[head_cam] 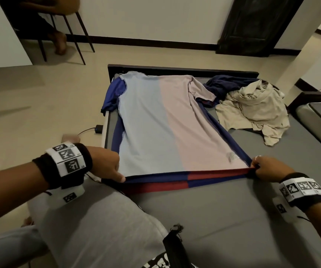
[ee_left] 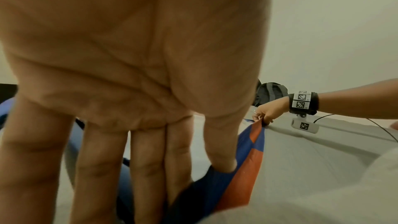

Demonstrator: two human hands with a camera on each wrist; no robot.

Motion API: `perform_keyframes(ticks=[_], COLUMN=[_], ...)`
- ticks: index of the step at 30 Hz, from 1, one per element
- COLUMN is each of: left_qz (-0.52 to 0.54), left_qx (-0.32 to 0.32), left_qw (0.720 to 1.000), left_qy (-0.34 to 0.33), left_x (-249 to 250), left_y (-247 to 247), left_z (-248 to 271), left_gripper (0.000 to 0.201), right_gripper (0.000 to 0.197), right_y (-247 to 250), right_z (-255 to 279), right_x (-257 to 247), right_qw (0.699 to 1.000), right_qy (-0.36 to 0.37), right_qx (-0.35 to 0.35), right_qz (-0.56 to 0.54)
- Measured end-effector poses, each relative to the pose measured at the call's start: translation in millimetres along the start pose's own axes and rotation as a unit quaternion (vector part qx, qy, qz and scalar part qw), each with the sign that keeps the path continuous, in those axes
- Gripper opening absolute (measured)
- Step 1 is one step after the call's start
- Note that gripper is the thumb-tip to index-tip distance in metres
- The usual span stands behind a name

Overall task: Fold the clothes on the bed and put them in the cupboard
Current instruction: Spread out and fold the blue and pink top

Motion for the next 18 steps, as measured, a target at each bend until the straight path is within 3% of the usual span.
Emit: perform_keyframes(ticks=[2,4,8,11,14,16,18], left_qz=[-0.003,0.009,0.120,0.173,0.219,0.261,0.319], left_qx=[-0.023,-0.041,-0.067,0.014,0.114,0.185,0.264], left_qw=[1.000,0.999,0.991,0.985,0.967,0.943,0.902], left_qy=[0.004,0.003,-0.006,0.013,0.054,0.091,0.126], left_x=[3,1,-21,-57,-109,-152,-196], left_y=[-2,-1,13,50,92,114,133], left_z=[-8,-14,-17,-21,-35,-51,-67], left_gripper=[0.063,0.068,0.053,0.045,0.043,0.044,0.051], right_gripper=[0.004,0.007,0.028,0.029,0.017,0.008,0.028], right_y=[6,23,48,53,48,37,17], right_z=[5,17,40,44,38,35,29], right_x=[-9,-32,-117,-199,-287,-339,-384], right_qw=[0.998,0.993,0.975,0.957,0.948,0.943,0.944], right_qy=[-0.026,-0.019,0.112,0.221,0.280,0.303,0.307], right_qx=[0.001,0.062,0.186,0.188,0.154,0.136,0.107], right_qz=[0.059,0.098,0.057,0.004,0.010,0.029,0.054])
Point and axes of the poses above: each hand's wrist, its own z-axis away from the middle knuckle, its own y-axis out of the back of the hand, x = y × z, the point moved 9 cm from there along -z, towards the middle knuckle, and after that the axes turned 15 degrees about -x, right-handed, at the moved point
